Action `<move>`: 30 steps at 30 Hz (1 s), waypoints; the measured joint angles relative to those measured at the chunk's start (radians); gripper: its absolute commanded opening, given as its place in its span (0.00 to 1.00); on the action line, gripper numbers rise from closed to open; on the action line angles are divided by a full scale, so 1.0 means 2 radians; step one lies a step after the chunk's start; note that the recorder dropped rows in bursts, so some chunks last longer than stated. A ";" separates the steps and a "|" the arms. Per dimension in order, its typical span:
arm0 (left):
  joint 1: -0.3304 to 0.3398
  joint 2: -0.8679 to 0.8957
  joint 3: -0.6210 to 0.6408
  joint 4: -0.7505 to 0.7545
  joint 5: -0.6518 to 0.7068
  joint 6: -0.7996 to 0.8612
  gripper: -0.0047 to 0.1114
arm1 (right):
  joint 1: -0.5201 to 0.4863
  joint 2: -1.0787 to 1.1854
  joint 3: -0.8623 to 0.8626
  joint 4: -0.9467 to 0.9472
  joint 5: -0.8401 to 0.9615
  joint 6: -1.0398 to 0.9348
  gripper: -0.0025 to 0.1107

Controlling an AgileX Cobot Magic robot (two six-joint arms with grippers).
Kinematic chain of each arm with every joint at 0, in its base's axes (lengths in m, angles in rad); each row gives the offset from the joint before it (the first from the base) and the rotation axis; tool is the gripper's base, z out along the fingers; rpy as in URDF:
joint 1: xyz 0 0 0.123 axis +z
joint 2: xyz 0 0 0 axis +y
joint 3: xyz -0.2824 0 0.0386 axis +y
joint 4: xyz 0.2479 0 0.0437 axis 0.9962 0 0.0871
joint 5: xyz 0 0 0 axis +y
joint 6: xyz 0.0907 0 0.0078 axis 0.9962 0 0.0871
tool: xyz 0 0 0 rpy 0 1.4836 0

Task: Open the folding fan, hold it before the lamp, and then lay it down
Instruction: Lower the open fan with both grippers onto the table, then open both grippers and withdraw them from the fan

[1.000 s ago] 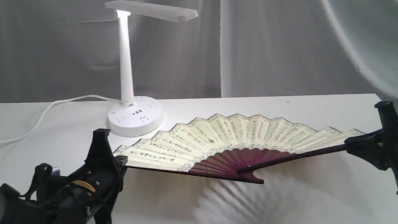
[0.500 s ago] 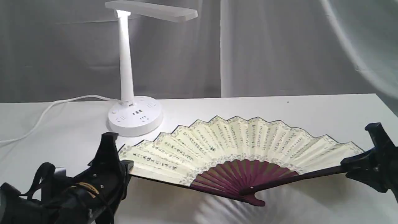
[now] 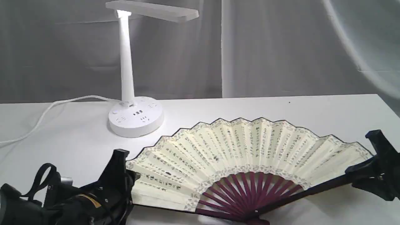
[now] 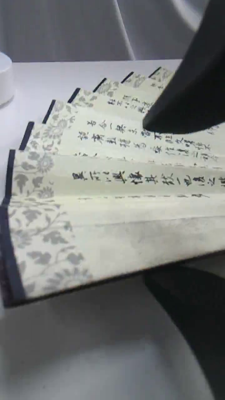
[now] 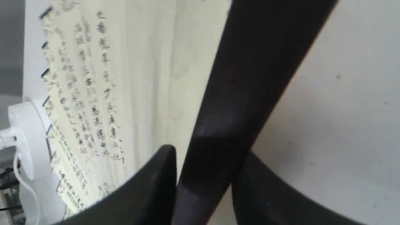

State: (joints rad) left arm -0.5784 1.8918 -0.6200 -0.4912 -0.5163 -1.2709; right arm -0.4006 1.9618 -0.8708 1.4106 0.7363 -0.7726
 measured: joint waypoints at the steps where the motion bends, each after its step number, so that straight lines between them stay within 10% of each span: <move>1: 0.000 0.001 0.000 0.000 0.001 0.006 0.59 | 0.000 0.000 0.000 -0.007 -0.003 0.003 0.41; 8: 0.000 -0.008 0.000 0.000 0.001 0.082 0.59 | 0.000 0.000 0.000 -0.054 -0.003 0.007 0.57; 23: 0.000 -0.066 0.000 0.009 0.057 0.208 0.59 | 0.000 -0.073 0.001 -0.156 0.007 0.015 0.51; 30: 0.000 -0.103 0.001 0.022 0.096 0.297 0.44 | 0.002 -0.125 0.001 -0.194 0.030 0.022 0.44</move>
State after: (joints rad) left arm -0.5784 1.6858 -0.6182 -0.4478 -0.3248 -0.6767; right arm -0.3972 1.7117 -0.8686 1.0228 0.7963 -0.7296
